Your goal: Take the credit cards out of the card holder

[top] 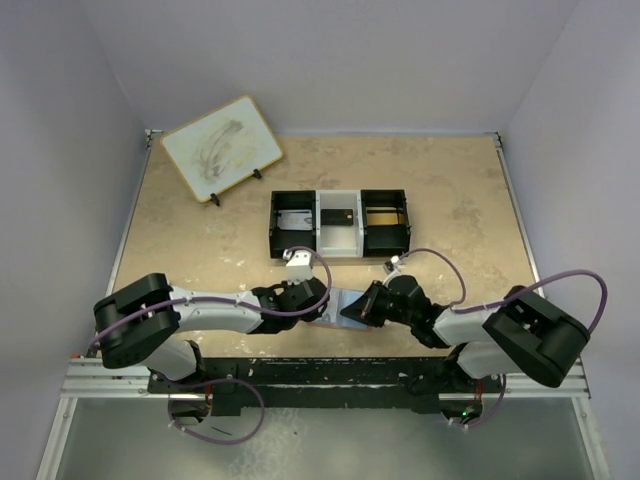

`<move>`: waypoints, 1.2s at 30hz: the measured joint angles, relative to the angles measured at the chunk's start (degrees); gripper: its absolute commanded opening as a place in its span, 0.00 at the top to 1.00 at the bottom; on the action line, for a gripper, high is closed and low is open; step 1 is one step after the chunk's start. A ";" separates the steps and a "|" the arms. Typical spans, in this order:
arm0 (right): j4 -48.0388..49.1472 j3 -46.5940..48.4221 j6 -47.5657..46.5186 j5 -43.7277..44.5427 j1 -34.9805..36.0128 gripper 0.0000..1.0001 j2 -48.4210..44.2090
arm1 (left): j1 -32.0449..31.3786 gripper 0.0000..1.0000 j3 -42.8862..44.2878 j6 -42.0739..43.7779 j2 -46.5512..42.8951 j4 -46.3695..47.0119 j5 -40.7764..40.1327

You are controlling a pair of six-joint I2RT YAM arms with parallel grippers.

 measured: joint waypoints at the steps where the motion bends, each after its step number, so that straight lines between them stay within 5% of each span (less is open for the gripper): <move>1: -0.83 -0.13 0.00 0.15 -0.11 0.99 -0.94 | 0.00 1.00 0.00 -0.15 -0.04 -0.11 -0.02; 6: -2.80 -0.11 -0.76 0.11 -0.33 0.74 -3.69 | 0.00 1.00 -0.39 -0.17 -0.59 -0.33 0.02; 15: -4.55 5.07 -4.15 -1.33 -0.33 0.67 2.21 | 0.00 1.00 -0.68 -0.15 -0.85 -0.33 0.11; 19: 1.16 5.16 -3.19 -3.28 -0.63 0.70 7.10 | 0.00 1.00 -0.74 -0.11 -0.92 -0.35 0.09; 27: 18.10 2.64 0.00 -6.58 -1.44 0.97 17.16 | 0.07 1.00 -0.85 0.92 -0.92 -0.70 -1.36; 36: 10.54 2.19 0.00 -5.03 -0.90 1.00 8.96 | 0.04 1.00 -0.98 0.87 -1.09 -0.52 -1.01</move>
